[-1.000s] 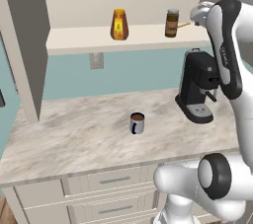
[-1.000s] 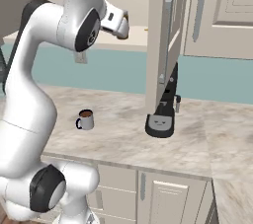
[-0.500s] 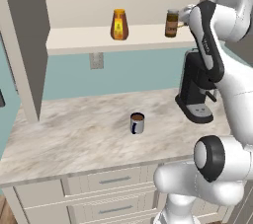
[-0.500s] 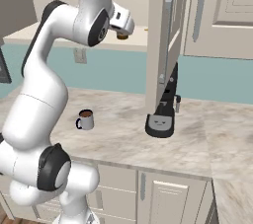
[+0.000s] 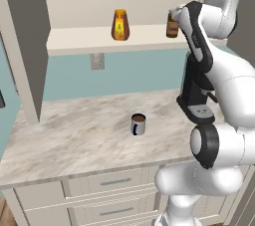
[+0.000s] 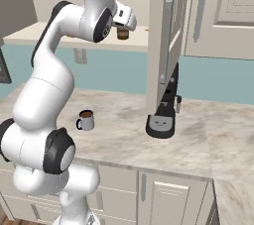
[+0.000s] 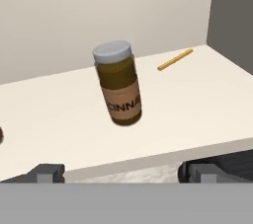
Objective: Pick the cinnamon and honey bottle from the cabinet and place them next to the mug.
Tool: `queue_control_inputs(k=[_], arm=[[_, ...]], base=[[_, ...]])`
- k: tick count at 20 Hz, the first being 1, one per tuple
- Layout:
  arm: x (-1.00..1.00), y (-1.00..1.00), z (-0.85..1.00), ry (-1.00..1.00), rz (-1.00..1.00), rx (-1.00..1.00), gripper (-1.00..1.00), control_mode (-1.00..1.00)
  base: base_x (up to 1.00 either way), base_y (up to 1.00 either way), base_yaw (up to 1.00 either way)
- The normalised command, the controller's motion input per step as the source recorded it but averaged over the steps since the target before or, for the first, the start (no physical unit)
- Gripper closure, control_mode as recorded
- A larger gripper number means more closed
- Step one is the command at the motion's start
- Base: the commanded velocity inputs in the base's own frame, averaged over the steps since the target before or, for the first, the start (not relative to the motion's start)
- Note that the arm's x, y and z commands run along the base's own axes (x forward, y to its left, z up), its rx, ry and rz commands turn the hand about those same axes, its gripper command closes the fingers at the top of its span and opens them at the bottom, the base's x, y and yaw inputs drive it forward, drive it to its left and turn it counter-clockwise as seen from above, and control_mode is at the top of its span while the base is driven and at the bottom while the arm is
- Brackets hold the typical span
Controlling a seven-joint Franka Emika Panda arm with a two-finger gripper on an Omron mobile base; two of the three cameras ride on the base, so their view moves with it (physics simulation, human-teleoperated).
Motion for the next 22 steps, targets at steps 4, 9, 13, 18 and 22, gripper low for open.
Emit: queue_control_inputs(k=[4,9,13,18,22], arm=[[0.00,0.04,0.00,0.00,0.00,-0.05,-1.00,-1.00],[0.04,0.03,-0.12,0.00,0.00,-0.07,-1.00,-1.00],[0.24,0.01,-0.24,0.00,0.00,-0.09,-1.00,-1.00],[0.13,0.05,-0.19,0.00,0.00,-0.07,-1.00,-1.00],[0.10,0.01,0.00,-0.05,0.00,-0.05,-1.00,-1.00]], base=[[0.00,0.00,0.00],[0.00,0.00,0.00],[0.00,0.00,0.00],[0.00,0.00,0.00],[0.00,0.00,0.00]])
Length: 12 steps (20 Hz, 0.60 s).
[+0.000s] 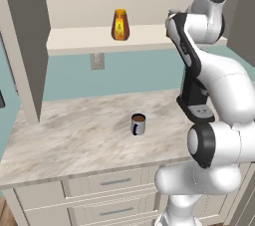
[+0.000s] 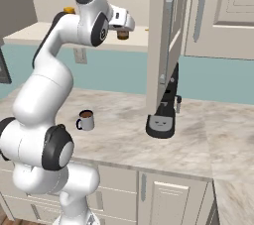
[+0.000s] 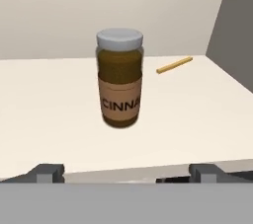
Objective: Pick the cinnamon and honey bottle from the cabinet and place them next to the mug.
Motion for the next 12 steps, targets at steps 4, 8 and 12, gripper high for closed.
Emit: queue_control_inputs(k=[4,8,12], arm=[[0.16,0.00,0.00,-0.06,0.00,-0.01,-1.00,-1.00],[0.19,0.00,0.00,-0.01,0.00,0.00,-1.00,-1.00],[0.18,0.04,0.00,0.00,0.00,0.00,-1.00,-1.00]], base=[[0.00,0.00,0.00],[0.00,0.00,0.00],[0.00,0.00,0.00]])
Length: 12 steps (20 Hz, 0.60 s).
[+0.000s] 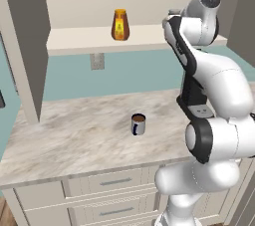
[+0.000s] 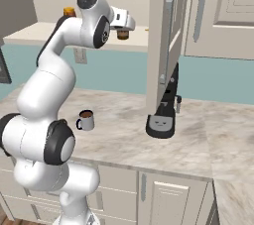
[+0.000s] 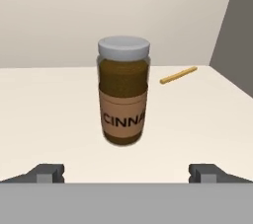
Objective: Pick the cinnamon and honey bottle from the cabinet and place them next to the mug.
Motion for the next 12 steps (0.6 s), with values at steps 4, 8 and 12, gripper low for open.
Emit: queue_control_inputs(k=[4,8,12], arm=[[0.05,0.00,0.00,0.00,0.00,0.00,-1.00,-1.00],[0.00,0.00,0.00,0.00,0.00,0.00,-1.00,-1.00],[0.00,0.00,0.00,0.00,0.00,0.00,-1.00,-1.00]], base=[[0.00,0.00,0.00],[0.00,0.00,0.00],[0.00,0.00,0.00]])
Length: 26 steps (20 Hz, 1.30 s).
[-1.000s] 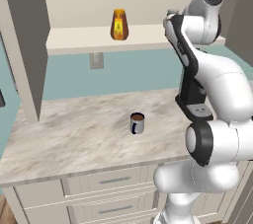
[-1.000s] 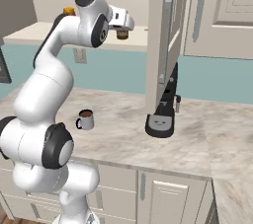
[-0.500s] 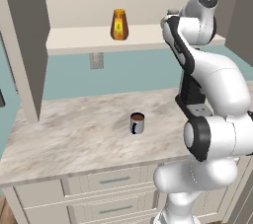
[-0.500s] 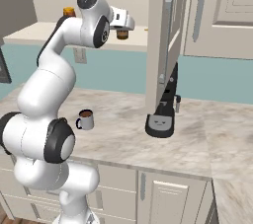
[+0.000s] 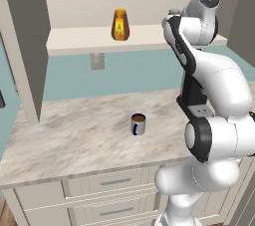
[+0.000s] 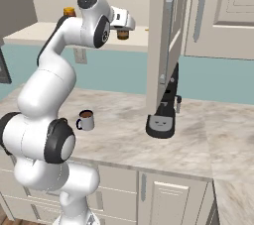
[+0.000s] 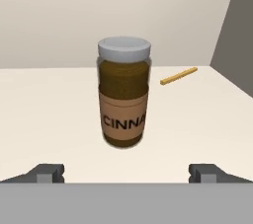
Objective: Pick the cinnamon and honey bottle from the cabinet and place them next to the mug.
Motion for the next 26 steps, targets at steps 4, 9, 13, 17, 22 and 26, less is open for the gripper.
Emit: queue_control_inputs(k=[4,9,13,17,22,26], arm=[[0.00,0.00,0.00,0.00,0.01,0.01,-1.00,-1.00],[0.00,0.00,0.00,0.00,0.04,0.04,-1.00,-1.00],[0.00,0.00,0.00,0.00,0.03,0.01,-1.00,-1.00],[0.11,0.00,-0.01,0.00,0.00,0.00,-1.00,-1.00],[0.24,0.00,-0.01,0.00,0.00,0.00,-1.00,-1.00],[0.24,0.00,0.00,0.00,0.00,0.00,-1.00,-1.00]], base=[[0.00,0.00,0.00],[0.00,0.00,0.00],[0.00,0.00,0.00],[0.00,0.00,0.00],[0.00,0.00,0.00],[0.00,0.00,0.00]])
